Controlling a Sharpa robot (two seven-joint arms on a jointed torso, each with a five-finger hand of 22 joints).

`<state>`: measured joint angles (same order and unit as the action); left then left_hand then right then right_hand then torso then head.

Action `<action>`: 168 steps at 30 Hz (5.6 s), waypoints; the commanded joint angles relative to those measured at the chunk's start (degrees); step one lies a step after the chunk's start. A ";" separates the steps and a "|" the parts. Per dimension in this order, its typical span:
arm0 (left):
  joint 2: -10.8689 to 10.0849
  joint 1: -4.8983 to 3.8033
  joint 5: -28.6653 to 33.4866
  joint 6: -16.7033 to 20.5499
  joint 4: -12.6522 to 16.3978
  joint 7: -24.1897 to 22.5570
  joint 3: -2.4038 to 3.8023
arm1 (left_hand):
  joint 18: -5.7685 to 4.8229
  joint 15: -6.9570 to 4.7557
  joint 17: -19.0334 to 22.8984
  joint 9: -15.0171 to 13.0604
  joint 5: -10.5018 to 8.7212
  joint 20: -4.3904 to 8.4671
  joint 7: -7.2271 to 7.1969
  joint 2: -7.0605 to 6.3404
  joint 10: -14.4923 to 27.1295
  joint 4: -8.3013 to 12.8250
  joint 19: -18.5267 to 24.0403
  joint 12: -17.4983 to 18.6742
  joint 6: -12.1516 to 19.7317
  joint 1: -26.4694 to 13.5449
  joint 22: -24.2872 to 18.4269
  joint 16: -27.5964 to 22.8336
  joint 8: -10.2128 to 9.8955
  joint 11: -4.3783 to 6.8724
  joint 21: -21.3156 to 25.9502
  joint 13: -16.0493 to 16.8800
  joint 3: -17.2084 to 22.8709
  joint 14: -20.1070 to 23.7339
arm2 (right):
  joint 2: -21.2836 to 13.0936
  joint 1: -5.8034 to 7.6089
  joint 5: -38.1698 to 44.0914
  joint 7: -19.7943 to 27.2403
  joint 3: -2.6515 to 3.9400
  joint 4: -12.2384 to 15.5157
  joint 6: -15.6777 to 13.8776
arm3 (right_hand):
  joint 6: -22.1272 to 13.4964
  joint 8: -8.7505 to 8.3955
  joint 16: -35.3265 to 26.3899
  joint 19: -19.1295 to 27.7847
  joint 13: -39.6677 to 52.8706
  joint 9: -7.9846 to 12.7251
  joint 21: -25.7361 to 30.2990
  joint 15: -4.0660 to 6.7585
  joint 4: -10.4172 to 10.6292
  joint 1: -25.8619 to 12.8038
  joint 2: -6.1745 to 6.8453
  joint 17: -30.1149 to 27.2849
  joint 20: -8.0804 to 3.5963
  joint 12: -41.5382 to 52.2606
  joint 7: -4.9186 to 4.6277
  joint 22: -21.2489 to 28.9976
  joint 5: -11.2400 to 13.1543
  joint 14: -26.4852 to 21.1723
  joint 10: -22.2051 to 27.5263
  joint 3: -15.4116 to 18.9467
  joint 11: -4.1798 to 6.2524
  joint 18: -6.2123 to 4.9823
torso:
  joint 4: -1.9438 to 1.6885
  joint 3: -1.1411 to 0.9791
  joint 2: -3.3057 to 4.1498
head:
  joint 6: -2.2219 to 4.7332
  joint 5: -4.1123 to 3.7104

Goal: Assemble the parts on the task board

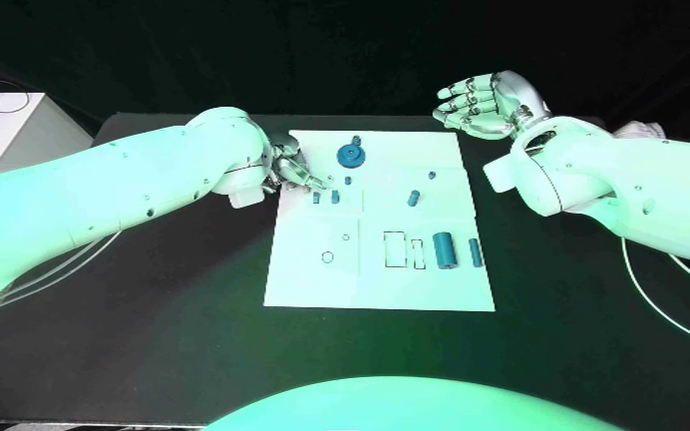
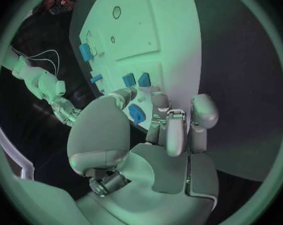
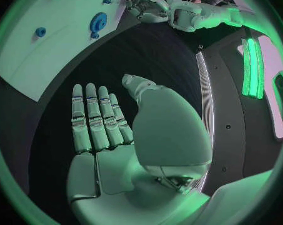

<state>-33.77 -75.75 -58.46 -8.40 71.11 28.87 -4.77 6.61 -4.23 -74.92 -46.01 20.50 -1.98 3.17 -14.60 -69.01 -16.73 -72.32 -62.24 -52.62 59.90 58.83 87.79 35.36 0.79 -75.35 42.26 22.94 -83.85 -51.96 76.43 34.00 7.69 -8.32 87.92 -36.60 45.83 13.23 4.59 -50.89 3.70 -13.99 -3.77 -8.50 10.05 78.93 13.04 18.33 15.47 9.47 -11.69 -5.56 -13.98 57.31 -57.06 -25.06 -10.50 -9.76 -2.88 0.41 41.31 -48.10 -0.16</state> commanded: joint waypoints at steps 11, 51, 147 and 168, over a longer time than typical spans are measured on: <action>-2.16 -0.01 8.35 9.75 2.51 -12.40 1.53 | 2.24 2.15 0.77 0.39 -4.47 -1.68 2.31 3.69 9.68 -0.09 10.19 5.61 5.42 1.97 -14.11 -6.17 -1.26 -2.21 8.70 -8.30 -7.53 0.53 | -0.13 -0.05 -0.24 1.16 0.02 -0.13 0.38 | -0.23 -0.39 -0.47 1.85 -0.06 0.14 0.34 -0.48 -0.59 -0.64 -0.36 -0.82 0.36 -0.47 -2.56 1.20 -0.31 0.36 -0.16 0.06 -0.43 -0.77 | -0.09 -0.03 -0.07 | 0.55 -0.35; 5.41 3.43 -20.53 15.93 -4.65 -31.01 -1.17 | 3.92 7.58 36.00 20.96 -8.05 -6.85 6.42 0.44 26.40 7.43 19.50 24.27 10.74 23.97 -26.11 -23.21 -9.22 -8.28 21.47 -28.79 3.21 23.27 | 0.22 -0.06 -0.80 1.68 0.02 -1.62 1.31 | 0.80 0.06 -0.56 2.30 -0.05 0.09 0.11 -0.40 -1.12 -0.39 -0.76 -1.59 0.44 -0.66 -2.16 1.75 -0.80 0.62 -0.64 -0.41 -0.17 -0.89 | 0.01 -0.09 -0.01 | 1.71 -1.17; -1.19 3.51 -14.05 12.09 0.76 -30.15 2.57 | 3.30 4.38 17.96 24.85 -8.12 -4.23 4.64 3.72 9.52 16.14 15.88 31.26 -3.81 21.24 -15.69 -7.01 -14.45 -4.76 8.05 -34.17 13.03 6.99 | -0.16 -0.06 -0.68 0.70 0.02 -1.33 2.76 | 1.13 0.12 -0.61 2.29 -0.06 0.14 0.10 -0.42 -1.20 -0.58 -0.87 -2.00 0.44 -0.77 -2.29 1.84 -1.07 0.69 -0.92 -0.64 -0.21 -0.87 | -0.24 0.04 -0.11 | 1.04 -1.50; 0.13 3.61 -16.98 11.91 -2.37 -28.50 2.02 | 3.29 4.38 17.91 24.77 -8.18 -4.24 4.62 3.77 9.29 16.11 15.86 31.55 -3.98 20.97 -15.68 -6.97 -14.56 -4.74 8.06 -34.17 12.90 6.93 | -0.05 -0.06 -0.61 0.69 0.02 -1.41 3.03 | 1.20 0.13 -0.67 2.36 -0.06 0.16 0.12 -0.45 -1.27 -0.61 -0.85 -2.14 0.46 -0.81 -2.27 1.86 -1.07 0.62 -0.98 -0.70 -0.20 -0.86 | -0.01 -0.04 -0.02 | 0.74 -1.18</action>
<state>-33.83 -72.14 -74.71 3.71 68.81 0.08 -2.75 9.76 0.19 -56.91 -21.02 12.27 -6.26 7.87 -10.90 -59.31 -0.85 -56.01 -30.95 -56.12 81.53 43.08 80.48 20.71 -3.80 -66.96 8.13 36.04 -76.61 -52.04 76.39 33.21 8.10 -8.32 86.52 -34.32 46.70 13.24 4.13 -49.00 3.71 -13.90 -3.77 -8.91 9.10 78.34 12.44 16.24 15.99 8.85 -11.84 -3.79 -14.77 57.72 -57.63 -25.63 -10.65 -9.76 -2.87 0.41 41.33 -47.32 -1.32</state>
